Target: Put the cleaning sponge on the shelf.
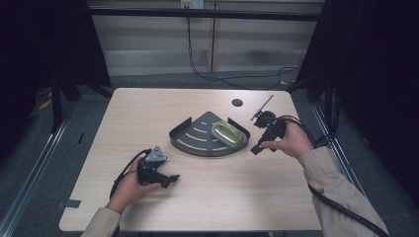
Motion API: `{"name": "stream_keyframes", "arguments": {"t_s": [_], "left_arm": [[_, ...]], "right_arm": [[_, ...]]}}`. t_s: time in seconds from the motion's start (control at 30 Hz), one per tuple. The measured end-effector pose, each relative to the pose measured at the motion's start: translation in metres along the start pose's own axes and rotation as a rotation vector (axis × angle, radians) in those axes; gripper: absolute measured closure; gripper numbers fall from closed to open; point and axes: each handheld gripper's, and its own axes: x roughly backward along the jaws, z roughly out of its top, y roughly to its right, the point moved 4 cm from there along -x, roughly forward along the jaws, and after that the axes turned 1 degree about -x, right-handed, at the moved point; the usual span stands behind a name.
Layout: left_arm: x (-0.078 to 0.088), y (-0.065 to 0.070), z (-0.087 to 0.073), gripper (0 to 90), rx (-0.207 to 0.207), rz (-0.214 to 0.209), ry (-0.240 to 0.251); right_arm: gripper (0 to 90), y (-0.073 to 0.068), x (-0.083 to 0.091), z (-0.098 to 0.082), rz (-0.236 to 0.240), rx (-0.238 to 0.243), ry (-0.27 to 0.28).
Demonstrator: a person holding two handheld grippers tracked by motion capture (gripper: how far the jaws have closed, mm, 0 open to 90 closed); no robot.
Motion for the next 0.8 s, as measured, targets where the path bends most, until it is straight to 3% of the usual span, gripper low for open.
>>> {"name": "stream_keyframes", "arguments": {"t_s": [0.27, 0.8], "left_arm": [[0.000, 0.000, 0.000, 12.8, 0.003, 0.000, 0.001], [0.000, 0.000, 0.000, 12.9, 0.001, -0.001, -0.003]], "right_arm": [[19.2, -0.007, -0.007, -0.012, 0.001, 0.038, 0.003], [18.9, -0.016, -0.017, -0.038, 0.008, 0.046, 0.038]]}}
